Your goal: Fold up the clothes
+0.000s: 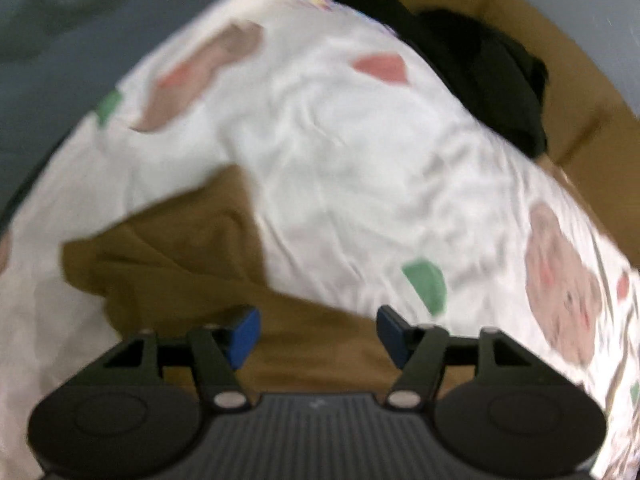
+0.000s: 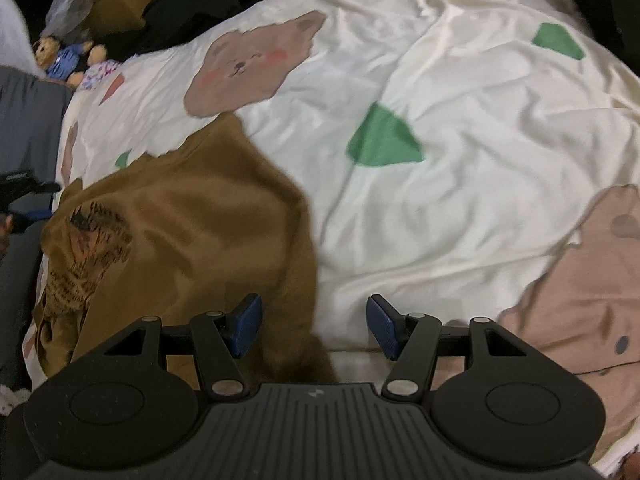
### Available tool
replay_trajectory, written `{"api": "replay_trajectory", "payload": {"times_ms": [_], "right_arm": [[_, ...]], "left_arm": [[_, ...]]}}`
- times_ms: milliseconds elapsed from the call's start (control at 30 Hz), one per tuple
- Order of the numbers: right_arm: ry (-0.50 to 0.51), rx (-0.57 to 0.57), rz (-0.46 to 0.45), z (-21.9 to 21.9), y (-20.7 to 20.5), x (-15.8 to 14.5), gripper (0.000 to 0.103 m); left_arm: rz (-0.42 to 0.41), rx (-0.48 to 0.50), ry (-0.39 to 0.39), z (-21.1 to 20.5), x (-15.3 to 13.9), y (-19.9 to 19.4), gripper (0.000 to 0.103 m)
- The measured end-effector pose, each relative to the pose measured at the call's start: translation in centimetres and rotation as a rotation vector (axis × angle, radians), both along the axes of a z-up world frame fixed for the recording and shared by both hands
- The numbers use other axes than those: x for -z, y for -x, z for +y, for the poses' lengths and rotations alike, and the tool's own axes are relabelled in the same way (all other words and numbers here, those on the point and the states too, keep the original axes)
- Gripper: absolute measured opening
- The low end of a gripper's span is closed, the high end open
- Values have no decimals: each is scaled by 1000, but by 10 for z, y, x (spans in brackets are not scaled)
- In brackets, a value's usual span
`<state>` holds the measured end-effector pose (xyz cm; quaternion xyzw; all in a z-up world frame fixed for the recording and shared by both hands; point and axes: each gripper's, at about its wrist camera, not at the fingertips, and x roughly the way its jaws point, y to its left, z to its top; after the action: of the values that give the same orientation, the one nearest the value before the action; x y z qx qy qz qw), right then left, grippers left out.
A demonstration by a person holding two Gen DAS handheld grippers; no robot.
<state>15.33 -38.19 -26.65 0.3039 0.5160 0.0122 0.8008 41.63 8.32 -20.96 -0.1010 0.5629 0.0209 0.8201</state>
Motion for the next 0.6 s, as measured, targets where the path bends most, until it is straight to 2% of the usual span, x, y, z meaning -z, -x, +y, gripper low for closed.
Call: {"api": "replay_trajectory", "payload": {"times_ms": [167,467,567,600], "right_arm": [[-11,1,-5,0,-1,0,63],[-34,11,-12,2,-2,3,62],[-48,31,-10,5,-2,10,44],[-53,38,-10,6,-2,12,41]], "left_arm": [[4,22,-1,-10,-1,6,67],[1,4,14,1,0,2,67],[3,5,12,1,2,3,67],[3,6,11,0,2,3,67]]}}
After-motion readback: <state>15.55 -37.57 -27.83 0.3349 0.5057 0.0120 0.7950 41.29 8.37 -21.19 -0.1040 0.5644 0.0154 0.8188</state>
